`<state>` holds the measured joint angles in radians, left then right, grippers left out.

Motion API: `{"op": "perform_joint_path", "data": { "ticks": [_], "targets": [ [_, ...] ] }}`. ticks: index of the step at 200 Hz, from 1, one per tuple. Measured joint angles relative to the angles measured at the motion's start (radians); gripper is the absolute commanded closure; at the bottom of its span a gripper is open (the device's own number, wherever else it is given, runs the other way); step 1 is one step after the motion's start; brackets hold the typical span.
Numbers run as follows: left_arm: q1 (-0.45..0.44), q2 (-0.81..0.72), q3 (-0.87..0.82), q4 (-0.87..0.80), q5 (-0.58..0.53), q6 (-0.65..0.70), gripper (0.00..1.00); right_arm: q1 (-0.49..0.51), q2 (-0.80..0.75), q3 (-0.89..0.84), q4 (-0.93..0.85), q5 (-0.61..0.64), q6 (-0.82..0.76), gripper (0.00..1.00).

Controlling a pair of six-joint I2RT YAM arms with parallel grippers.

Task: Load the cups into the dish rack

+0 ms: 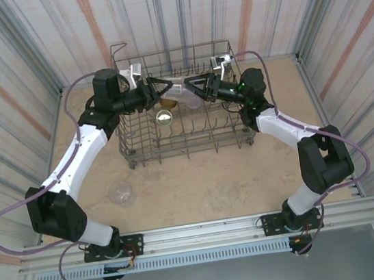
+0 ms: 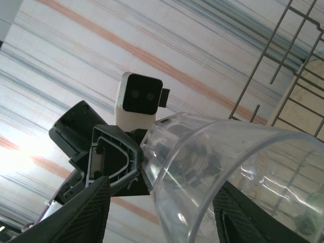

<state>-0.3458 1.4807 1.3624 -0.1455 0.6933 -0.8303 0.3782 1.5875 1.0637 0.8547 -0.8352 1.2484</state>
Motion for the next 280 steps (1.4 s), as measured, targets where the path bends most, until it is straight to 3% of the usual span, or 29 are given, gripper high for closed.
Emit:
{"op": "perform_joint_path", "data": {
  "ticks": [45, 103, 151, 227, 280],
  "targets": [
    [0.013, 0.001, 0.095, -0.197, -0.086, 0.142, 1.0, -0.033, -0.082, -0.045, -0.139, 0.005, -0.085, 0.36],
    [0.013, 0.013, 0.276, -0.502, -0.326, 0.415, 1.0, -0.067, -0.278, -0.106, -0.454, 0.066, -0.282, 0.33],
    [0.013, 0.06, 0.306, -0.659, -0.512, 0.583, 1.0, -0.078, -0.394, -0.108, -0.696, 0.134, -0.424, 0.24],
    [0.013, 0.069, 0.298, -0.723, -0.738, 0.706, 1.0, -0.103, -0.484, -0.188, -0.847, 0.194, -0.495, 0.23],
    [0.018, 0.127, 0.297, -0.726, -0.792, 0.74, 1.0, -0.106, -0.536, -0.218, -0.868, 0.219, -0.501, 0.23]
  ]
}}
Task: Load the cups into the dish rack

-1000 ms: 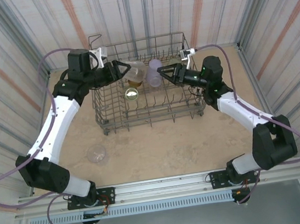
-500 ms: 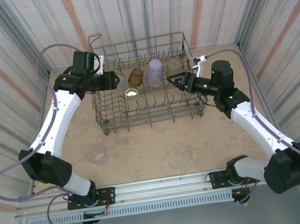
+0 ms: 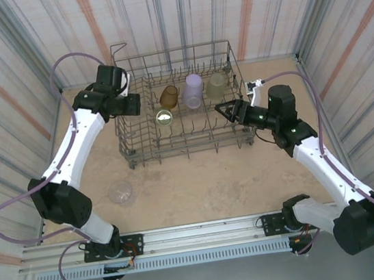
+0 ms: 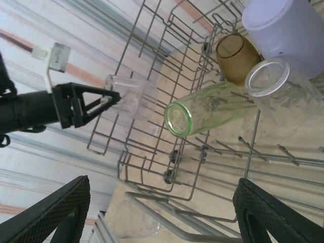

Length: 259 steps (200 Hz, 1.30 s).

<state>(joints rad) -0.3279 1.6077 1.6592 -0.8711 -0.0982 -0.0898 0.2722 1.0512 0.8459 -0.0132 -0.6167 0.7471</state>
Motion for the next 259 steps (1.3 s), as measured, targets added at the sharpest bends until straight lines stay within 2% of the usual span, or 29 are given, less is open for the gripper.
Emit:
{"op": "perform_joint_path", "data": {
  "ticks": [71, 132, 259],
  "targets": [
    [-0.013, 0.067, 0.02, -0.003, -0.038, 0.012, 1.0, -0.008, -0.036, -0.046, -0.01, 0.019, 0.0, 0.23],
    [-0.067, 0.156, 0.026, -0.008, -0.117, 0.008, 1.0, -0.013, -0.053, -0.067, -0.012, 0.023, 0.0, 0.23],
    [-0.092, 0.289, 0.068, -0.055, -0.282, -0.011, 1.0, -0.034, -0.087, -0.103, -0.008, 0.023, 0.0, 0.22]
  ]
}}
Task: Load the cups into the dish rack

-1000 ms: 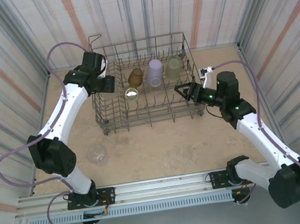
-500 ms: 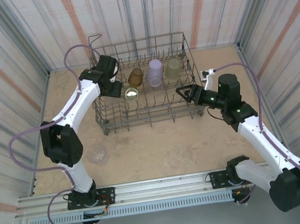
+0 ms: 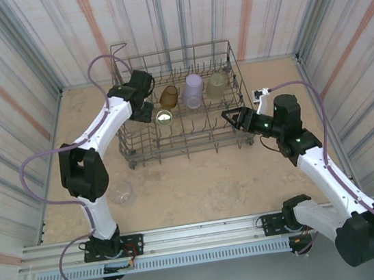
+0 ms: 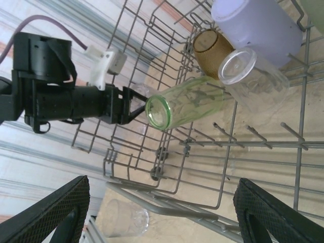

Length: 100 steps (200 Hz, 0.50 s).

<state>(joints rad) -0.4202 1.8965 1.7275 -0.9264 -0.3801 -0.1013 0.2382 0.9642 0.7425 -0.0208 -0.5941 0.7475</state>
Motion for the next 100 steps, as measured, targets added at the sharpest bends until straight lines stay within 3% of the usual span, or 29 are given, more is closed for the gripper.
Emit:
{"op": "perform_joint_path", "data": {
  "ticks": [40, 100],
  "targets": [
    [-0.001, 0.013, 0.003, -0.011, 0.002, -0.016, 1.0, -0.004, 0.0, -0.001, 0.005, 0.0, 0.0, 0.22],
    [-0.001, 0.028, 0.004, 0.006, -0.019, -0.076, 0.74, -0.017, 0.0, -0.001, 0.005, -0.001, 0.0, 0.22]
  ]
}}
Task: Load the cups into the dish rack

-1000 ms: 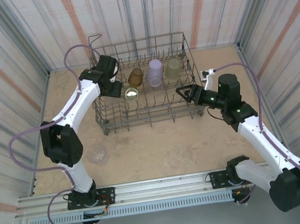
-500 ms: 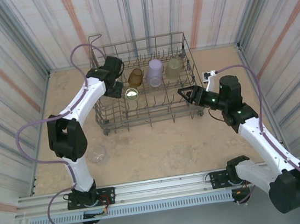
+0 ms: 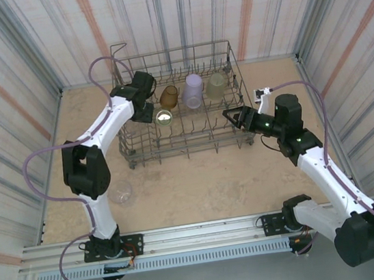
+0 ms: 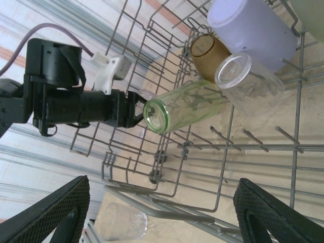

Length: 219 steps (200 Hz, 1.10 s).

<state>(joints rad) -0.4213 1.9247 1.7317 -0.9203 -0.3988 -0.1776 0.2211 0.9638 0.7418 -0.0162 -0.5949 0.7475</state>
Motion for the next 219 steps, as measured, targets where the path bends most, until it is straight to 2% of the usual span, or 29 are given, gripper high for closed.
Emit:
{"op": "perform_joint_path", "data": {
  "ticks": [13, 41, 77, 128, 138, 159, 172, 219],
  "targets": [
    [-0.003, 0.006, -0.001, 0.011, -0.014, -0.011, 0.7, -0.003, -0.001, 0.0, 0.0, 0.0, 0.0, 0.22],
    [-0.01, 0.006, -0.026, 0.071, -0.046, -0.034, 0.5, -0.014, -0.011, 0.0, -0.001, 0.0, 0.0, 0.22],
    [-0.012, 0.003, -0.043, 0.117, -0.068, -0.065, 0.32, -0.02, -0.024, 0.0, -0.002, 0.0, 0.0, 0.22],
    [-0.011, 0.003, -0.049, 0.114, -0.098, -0.09, 0.24, -0.02, -0.03, 0.0, -0.01, 0.0, 0.001, 0.22],
    [-0.008, 0.003, -0.059, 0.113, -0.111, -0.093, 0.18, -0.02, -0.03, 0.0, -0.011, 0.0, 0.0, 0.22],
    [-0.006, 0.003, -0.082, 0.114, -0.121, -0.108, 0.16, -0.02, -0.03, 0.0, -0.013, 0.0, 0.001, 0.22],
    [-0.007, 0.002, -0.09, 0.115, -0.119, -0.113, 0.02, -0.02, -0.031, 0.0, -0.014, 0.0, 0.002, 0.22],
    [-0.014, -0.01, -0.092, 0.117, -0.111, -0.12, 0.01, -0.02, -0.037, 0.0, -0.015, 0.0, 0.003, 0.22]
  ]
}}
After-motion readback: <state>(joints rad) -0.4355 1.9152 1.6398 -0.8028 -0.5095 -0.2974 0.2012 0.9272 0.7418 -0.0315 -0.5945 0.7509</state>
